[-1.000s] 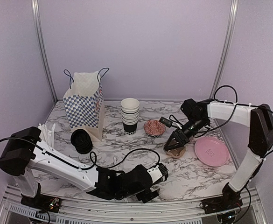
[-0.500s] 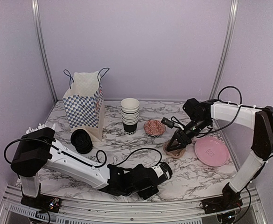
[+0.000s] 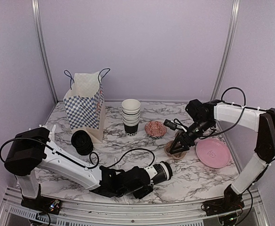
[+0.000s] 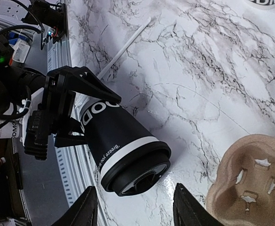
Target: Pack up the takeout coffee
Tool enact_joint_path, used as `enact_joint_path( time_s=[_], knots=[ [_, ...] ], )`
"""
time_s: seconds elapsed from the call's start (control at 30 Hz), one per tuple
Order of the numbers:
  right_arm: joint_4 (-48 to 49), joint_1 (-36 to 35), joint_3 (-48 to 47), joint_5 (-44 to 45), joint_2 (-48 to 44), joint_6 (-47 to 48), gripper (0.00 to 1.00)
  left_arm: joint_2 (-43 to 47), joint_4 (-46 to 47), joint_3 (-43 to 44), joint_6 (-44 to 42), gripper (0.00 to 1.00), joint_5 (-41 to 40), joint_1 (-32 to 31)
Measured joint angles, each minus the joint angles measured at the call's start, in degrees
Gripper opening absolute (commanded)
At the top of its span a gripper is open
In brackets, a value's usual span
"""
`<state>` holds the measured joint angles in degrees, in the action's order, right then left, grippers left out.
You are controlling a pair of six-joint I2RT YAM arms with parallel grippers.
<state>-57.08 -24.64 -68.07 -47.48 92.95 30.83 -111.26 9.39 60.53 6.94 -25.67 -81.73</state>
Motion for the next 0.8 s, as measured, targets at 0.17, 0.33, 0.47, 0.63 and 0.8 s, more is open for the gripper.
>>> enact_joint_path(
  time_s=[0.17, 0.33, 0.47, 0.63, 0.8],
  knots=[
    [-0.6, 0.1, -0.5, -0.2, -0.8, 0.5, 0.53, 3.1, 4.4, -3.1, -1.2, 0.72, 0.4, 0.0],
    [-0.8, 0.1, -0.5, -0.2, -0.8, 0.7, 0.53, 3.6, 6.9, -3.1, -2.8, 0.69, 2.3, 0.2],
    [-1.0, 0.2, -0.5, -0.2, -1.0, 0.7, 0.55, 3.6, 7.2, -3.1, -3.0, 0.7, 2.9, 0.3],
    [-2.8, 3.6, -1.4, -3.8, -1.8, 0.1, 0.65, 3.7, 10.7, -4.3, -3.1, 0.7, 1.0, 0.4],
    [-5.4, 6.8, -2.7, -9.0, -1.3, 1.2, 0.95, 4.6, 15.4, -7.5, -3.8, 0.7, -2.8, 0.5]
  ],
)
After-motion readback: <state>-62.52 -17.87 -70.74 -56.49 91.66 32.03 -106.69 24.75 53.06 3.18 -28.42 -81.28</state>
